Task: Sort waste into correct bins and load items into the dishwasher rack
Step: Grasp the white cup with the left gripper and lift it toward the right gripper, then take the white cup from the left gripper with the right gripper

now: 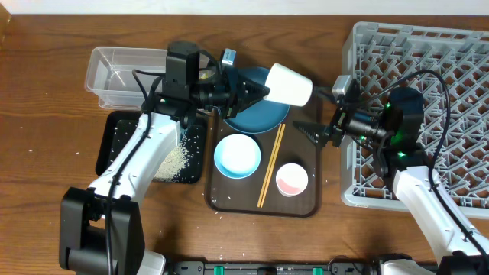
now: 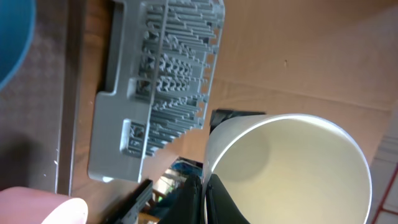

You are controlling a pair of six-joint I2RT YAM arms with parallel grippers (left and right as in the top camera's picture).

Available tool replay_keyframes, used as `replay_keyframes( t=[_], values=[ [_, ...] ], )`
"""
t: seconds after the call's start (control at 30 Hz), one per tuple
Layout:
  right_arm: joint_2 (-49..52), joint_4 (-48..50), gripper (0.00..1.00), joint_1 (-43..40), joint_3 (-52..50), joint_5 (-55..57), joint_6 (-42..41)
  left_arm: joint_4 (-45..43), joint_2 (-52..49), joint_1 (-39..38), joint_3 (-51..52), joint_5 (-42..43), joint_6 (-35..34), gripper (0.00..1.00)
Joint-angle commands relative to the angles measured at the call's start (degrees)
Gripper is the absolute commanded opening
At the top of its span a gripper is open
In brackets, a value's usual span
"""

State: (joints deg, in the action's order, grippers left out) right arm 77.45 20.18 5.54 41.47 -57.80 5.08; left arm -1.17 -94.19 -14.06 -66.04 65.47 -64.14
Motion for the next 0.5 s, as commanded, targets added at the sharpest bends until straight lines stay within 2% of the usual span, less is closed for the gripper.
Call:
replay_keyframes(
  t=[0.0, 0.27, 0.47],
  values=[
    [0.2, 2.6, 0.99, 0.48, 0.96, 1.44, 0.81, -0.24, 0.0, -0.79, -0.46, 4.35, -0.24, 0.06],
    [0.2, 8.94, 0.99, 0.55, 0.96, -5.14, 0.81, -0.24, 0.0, -3.78, -0.46, 4.81, -0.02, 0.06],
    [0.2, 8.74, 0.87, 0.55, 0.96, -7.19, 0.79, -0.24, 0.0, -4.0, -0.46, 4.81, -0.04, 0.06]
  ],
)
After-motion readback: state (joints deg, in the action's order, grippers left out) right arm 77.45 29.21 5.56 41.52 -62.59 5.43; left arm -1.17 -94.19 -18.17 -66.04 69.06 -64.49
